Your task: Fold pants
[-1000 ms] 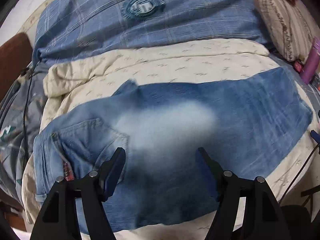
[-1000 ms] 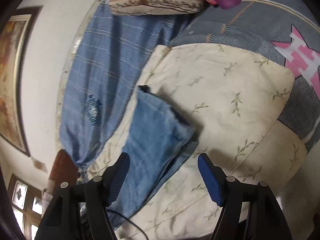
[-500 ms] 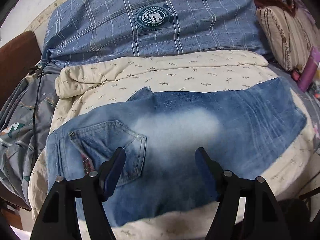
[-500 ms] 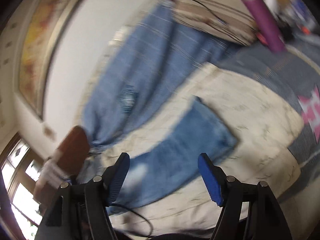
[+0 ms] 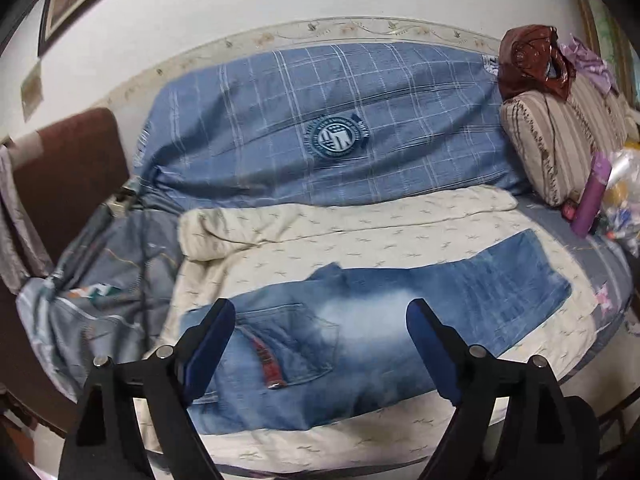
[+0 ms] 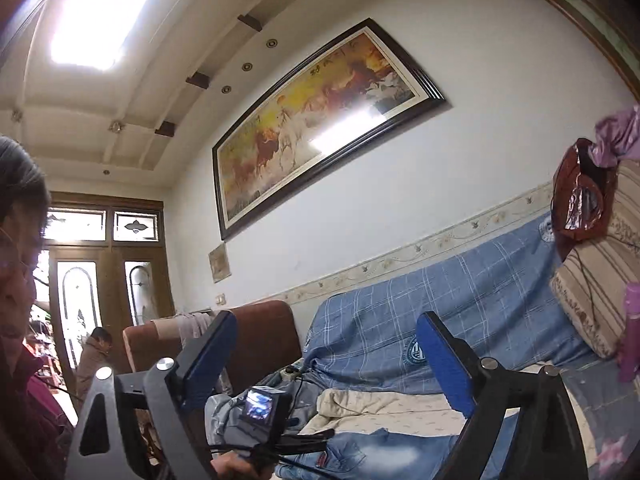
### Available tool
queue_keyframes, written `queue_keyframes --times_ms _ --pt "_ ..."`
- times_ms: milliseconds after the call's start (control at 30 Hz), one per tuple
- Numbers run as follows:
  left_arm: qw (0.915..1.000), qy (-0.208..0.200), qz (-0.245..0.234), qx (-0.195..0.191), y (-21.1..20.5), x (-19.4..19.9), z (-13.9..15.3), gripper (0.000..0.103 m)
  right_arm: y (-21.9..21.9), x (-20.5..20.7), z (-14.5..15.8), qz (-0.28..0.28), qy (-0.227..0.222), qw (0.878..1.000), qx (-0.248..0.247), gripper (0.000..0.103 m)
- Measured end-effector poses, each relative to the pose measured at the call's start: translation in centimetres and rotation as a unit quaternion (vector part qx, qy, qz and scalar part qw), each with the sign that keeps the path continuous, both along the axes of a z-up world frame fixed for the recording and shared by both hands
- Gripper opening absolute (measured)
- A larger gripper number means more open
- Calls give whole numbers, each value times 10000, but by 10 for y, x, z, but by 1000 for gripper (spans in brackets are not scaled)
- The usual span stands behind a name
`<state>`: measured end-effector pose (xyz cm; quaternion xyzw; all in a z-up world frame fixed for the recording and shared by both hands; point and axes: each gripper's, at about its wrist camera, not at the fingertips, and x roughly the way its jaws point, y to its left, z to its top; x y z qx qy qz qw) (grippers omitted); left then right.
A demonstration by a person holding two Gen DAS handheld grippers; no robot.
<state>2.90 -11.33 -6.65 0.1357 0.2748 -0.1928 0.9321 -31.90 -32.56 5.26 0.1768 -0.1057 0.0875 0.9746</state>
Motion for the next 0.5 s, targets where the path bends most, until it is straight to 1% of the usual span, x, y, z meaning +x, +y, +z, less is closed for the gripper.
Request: queue_keyframes --times_ms 33,100,133,167,200,233,267,300,333,367,433,500 --pt "10000 3 27 86 1 0 -4 88 -3 7 -5 -12 149 9998 109 92" --pt "9996 139 116 203 5 4 -16 88 -19 35 -30 -72 669 9964 524 92" --pt "9994 226 143 215 7 6 -21 88 -36 61 -56 -69 1183 9887 918 91" --pt "9991 309 165 239 8 8 -28 88 -51 83 -81 -77 1616 9786 1274 87" --pt "9986 380 216 313 7 10 -36 88 -70 108 -116 -141 2063 9636 1695 84" --pt "9980 422 268 383 7 13 -43 88 -87 130 -146 -215 2357 9498 2046 76" --pt "9973 482 323 447 7 15 -49 88 -105 147 -182 -288 2637 9333 2421 65" --pt "9965 573 367 485 6 19 -57 88 -119 160 -212 -327 2855 9176 2744 59" --pt "9960 632 380 504 7 20 -61 88 -132 170 -236 -388 3031 9039 2993 56" --pt "9954 673 397 558 5 23 -67 88 -140 178 -257 -457 3172 8926 3171 56" --pt "9947 673 424 645 2 25 -72 88 -160 189 -290 -379 3297 8772 3471 55" --pt "9945 695 417 665 -2 28 -76 88 -177 198 -314 -371 3323 8609 3834 55"
